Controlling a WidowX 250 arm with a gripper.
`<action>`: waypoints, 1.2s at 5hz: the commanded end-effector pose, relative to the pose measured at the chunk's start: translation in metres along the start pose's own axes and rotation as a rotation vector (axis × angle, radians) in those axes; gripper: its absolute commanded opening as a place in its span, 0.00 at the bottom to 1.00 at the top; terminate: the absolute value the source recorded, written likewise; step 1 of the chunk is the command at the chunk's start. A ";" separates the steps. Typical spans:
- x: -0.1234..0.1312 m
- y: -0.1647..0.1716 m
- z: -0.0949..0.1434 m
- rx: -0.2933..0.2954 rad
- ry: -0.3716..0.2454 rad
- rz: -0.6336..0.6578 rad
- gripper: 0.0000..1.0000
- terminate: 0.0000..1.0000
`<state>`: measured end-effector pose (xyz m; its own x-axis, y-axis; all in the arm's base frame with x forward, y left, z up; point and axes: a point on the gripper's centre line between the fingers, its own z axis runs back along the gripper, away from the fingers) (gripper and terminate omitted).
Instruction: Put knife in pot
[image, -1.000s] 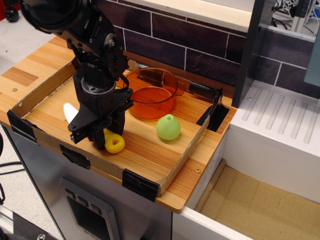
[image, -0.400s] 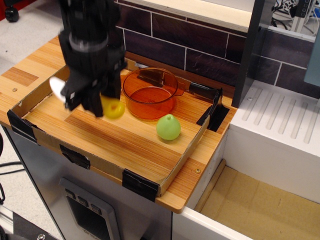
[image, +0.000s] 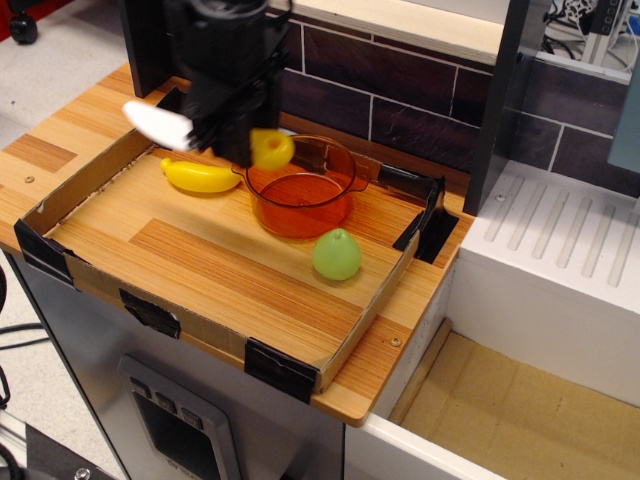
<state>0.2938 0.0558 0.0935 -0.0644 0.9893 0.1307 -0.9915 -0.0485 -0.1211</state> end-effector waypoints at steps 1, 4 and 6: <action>0.006 -0.049 -0.016 -0.006 -0.050 0.081 0.00 0.00; -0.007 -0.057 -0.043 0.019 -0.109 0.080 0.00 0.00; -0.014 -0.053 -0.039 0.027 -0.110 0.052 1.00 0.00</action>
<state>0.3390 0.0476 0.0402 -0.1203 0.9646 0.2347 -0.9926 -0.1126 -0.0463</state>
